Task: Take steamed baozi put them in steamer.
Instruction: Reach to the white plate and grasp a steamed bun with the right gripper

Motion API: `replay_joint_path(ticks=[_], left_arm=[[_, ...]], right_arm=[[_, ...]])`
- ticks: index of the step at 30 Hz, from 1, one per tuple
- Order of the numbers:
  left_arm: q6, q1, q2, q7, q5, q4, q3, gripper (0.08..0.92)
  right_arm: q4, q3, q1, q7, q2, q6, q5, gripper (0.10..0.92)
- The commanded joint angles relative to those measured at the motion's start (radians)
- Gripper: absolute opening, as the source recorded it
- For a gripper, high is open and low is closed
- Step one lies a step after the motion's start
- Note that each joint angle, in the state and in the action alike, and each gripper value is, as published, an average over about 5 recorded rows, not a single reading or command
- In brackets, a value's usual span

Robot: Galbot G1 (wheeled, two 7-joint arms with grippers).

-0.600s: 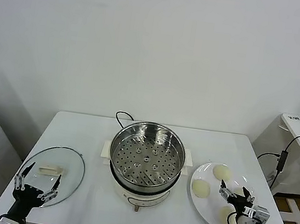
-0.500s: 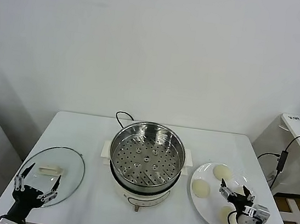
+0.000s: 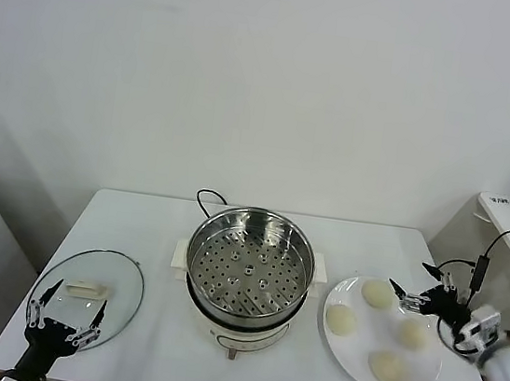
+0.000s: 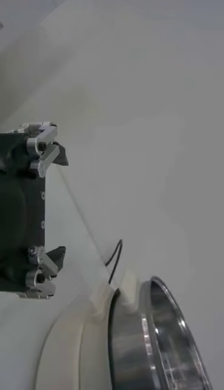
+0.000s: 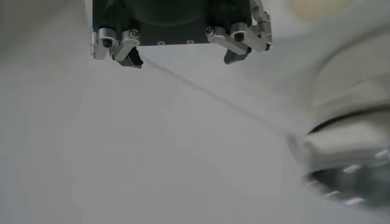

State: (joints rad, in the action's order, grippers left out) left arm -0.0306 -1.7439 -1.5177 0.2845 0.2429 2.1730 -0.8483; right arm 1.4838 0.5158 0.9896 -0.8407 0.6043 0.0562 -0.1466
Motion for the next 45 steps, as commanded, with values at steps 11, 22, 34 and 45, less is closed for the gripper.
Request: replay_joint_path(ticks=[11, 22, 34, 45], left_arm=[[-0.002, 0.01, -0.006, -0.002, -0.005, 0.006, 0.0, 0.823], [0.009, 0.01, -0.002, -0.005, -0.01, -0.001, -0.016, 0.823], [0.009, 0.011, 0.001, -0.005, -0.007, -0.001, -0.014, 0.823], [0.004, 0.008, 0.003, -0.005, -0.007, 0.002, -0.013, 0.823]], right_arm=[[-0.308, -0.779, -0.752, -0.408, 0.015, 0.029, 0.451, 0.823], [-0.437, -0.797, -0.718, -0.308, 0.168, 0.009, 0.492, 0.823], [-0.473, -0.796, -0.703, -0.289, 0.203, 0.008, 0.519, 0.794], [-0.431, -0.812, -0.706, -0.277, 0.164, 0.013, 0.551, 0.513]])
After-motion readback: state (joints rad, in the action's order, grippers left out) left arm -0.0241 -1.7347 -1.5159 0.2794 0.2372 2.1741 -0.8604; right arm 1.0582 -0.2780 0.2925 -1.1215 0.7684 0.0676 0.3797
